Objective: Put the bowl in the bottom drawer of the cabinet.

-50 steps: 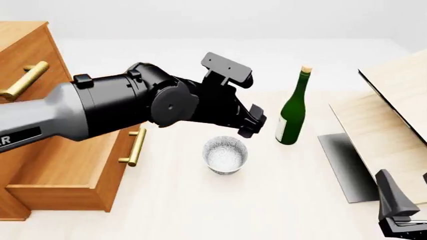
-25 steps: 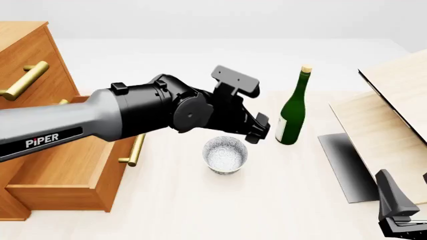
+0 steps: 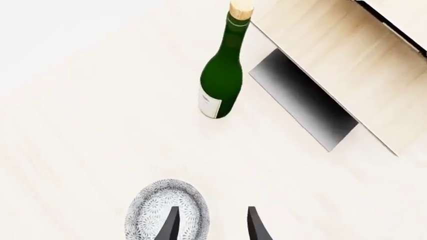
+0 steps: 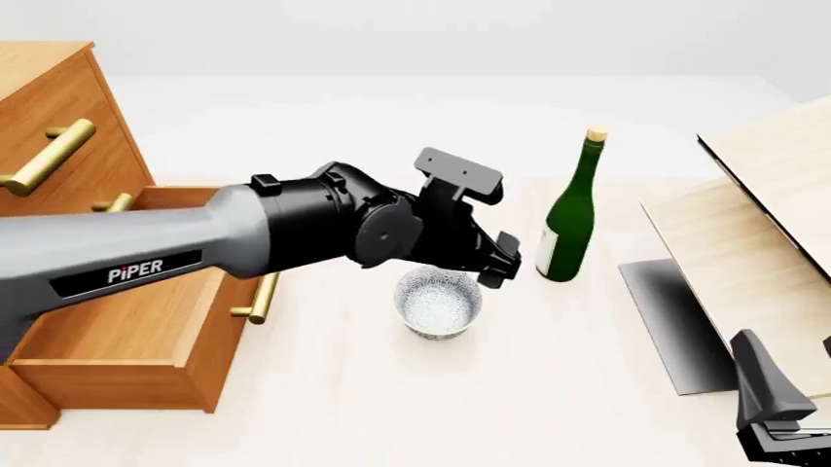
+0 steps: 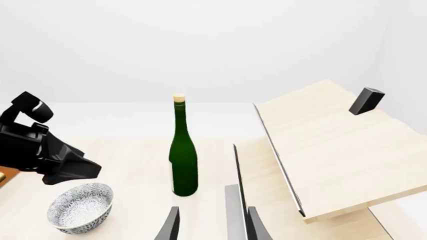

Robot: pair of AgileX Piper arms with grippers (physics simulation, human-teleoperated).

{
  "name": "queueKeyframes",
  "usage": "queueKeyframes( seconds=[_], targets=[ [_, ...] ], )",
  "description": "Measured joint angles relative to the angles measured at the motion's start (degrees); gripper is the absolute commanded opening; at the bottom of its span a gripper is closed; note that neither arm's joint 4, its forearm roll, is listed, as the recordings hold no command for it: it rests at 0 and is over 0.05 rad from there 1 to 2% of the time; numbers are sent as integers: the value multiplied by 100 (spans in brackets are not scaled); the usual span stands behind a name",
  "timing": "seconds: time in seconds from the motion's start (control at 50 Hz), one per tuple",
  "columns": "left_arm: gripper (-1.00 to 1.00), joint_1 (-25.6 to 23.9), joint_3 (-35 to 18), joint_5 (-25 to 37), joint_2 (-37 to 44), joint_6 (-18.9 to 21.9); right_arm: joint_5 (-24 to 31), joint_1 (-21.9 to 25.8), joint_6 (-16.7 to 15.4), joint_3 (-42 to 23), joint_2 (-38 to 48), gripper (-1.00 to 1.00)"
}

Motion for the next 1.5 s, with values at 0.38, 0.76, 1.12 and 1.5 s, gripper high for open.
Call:
queueKeyframes(
  seconds=[0.38,0.76,1.12,1.5],
  targets=[
    [100,58,28,-34,216,-98,0,0,0,0,0,100],
    [100,11,-15,-127,469,-219,0,0,0,0,0,100],
    [100,-10,-21,-225,691,-354,0,0,0,0,0,100],
    [100,29,-75,-247,871,-472,0,0,0,0,0,100]
  ],
)
